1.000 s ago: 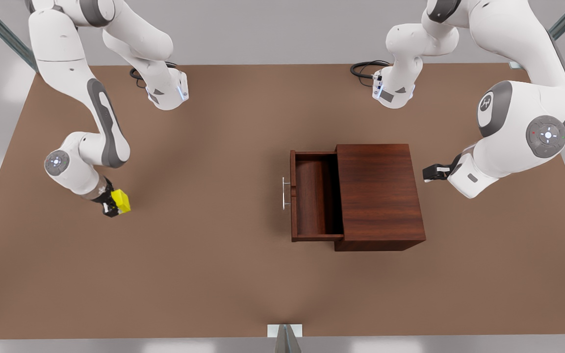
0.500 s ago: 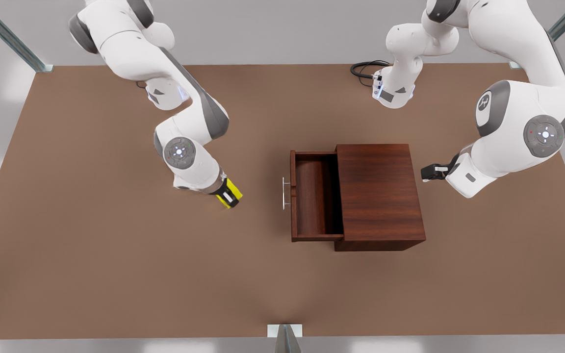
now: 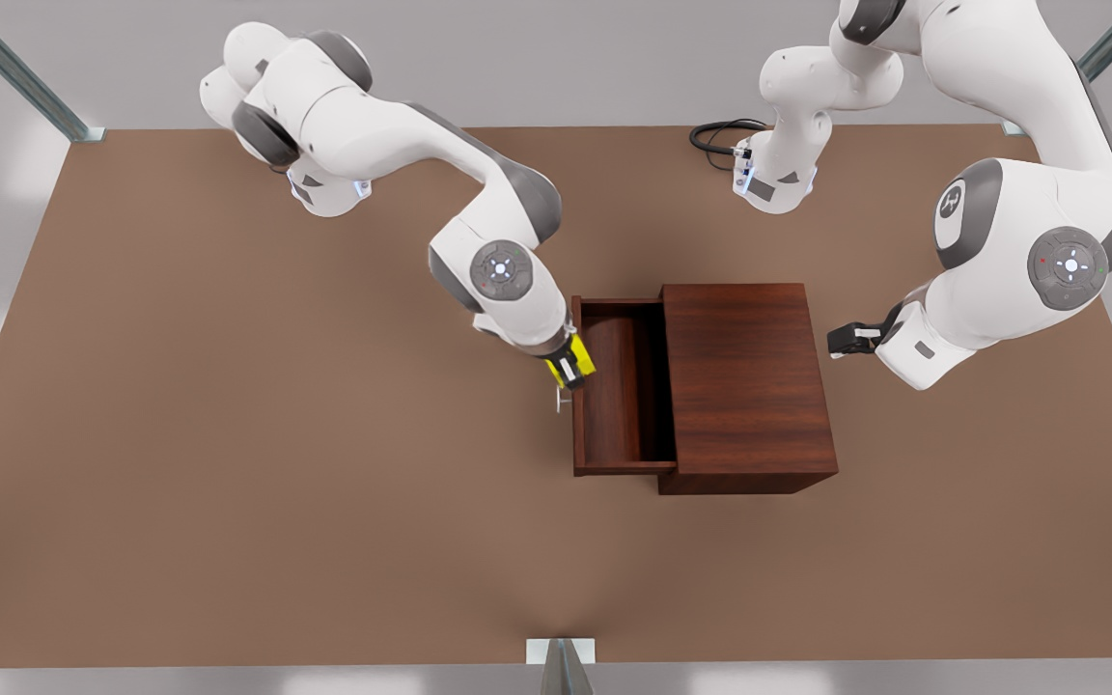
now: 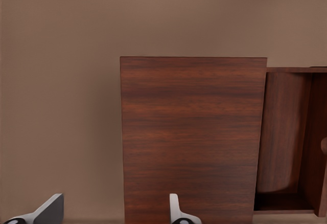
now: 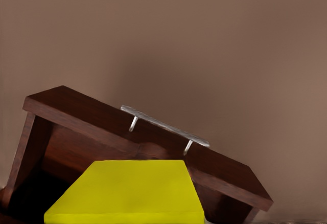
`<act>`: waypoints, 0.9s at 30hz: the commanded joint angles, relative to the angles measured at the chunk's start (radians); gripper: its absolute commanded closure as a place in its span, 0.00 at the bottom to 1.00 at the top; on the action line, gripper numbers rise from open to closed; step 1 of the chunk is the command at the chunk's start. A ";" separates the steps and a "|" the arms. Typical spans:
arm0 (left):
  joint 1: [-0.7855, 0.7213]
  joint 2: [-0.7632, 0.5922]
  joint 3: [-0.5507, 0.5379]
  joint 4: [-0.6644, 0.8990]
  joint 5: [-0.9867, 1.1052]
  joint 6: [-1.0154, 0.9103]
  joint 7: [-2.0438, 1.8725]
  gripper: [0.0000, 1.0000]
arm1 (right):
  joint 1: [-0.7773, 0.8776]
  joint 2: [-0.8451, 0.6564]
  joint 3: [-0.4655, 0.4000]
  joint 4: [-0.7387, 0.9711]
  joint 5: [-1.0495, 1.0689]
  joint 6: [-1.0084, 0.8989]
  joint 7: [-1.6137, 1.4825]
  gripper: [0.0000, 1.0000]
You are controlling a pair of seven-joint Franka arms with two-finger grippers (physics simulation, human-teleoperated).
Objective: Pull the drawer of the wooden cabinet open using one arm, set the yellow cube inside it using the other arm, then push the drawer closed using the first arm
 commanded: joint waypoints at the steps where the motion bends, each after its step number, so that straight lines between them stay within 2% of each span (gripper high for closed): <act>1: 0.002 -0.001 0.000 0.000 0.000 -0.001 -0.008 0.00 | 0.014 0.014 -0.006 0.019 0.002 0.158 0.614 0.42; 4: 0.000 -0.001 0.000 0.000 0.000 -0.001 -0.008 0.00 | 0.103 0.074 -0.076 0.082 0.002 0.178 0.638 0.42; 7: -0.002 -0.001 0.000 0.000 0.002 -0.001 -0.008 0.00 | 0.138 0.116 -0.107 0.116 0.002 0.238 0.662 0.41; 19: -0.005 -0.001 0.000 0.000 0.002 -0.001 -0.009 0.00 | 0.191 0.179 -0.159 0.145 0.002 0.331 0.660 0.40; 20: -0.011 -0.001 0.000 0.000 0.002 -0.001 -0.009 0.00 | 0.191 0.179 -0.159 0.145 0.002 0.331 0.657 0.31; 21: -0.011 -0.001 0.000 0.000 0.002 -0.001 -0.010 0.00 | 0.191 0.179 -0.159 0.145 0.000 0.328 0.652 0.00; 26: -0.012 -0.001 0.000 0.000 0.002 -0.001 -0.009 0.00 | 0.186 0.169 -0.159 0.145 0.000 0.307 0.631 0.00; 27: -0.012 -0.001 0.000 0.002 0.002 -0.001 -0.009 0.00 | 0.158 0.131 -0.159 0.144 -0.004 0.204 0.561 0.00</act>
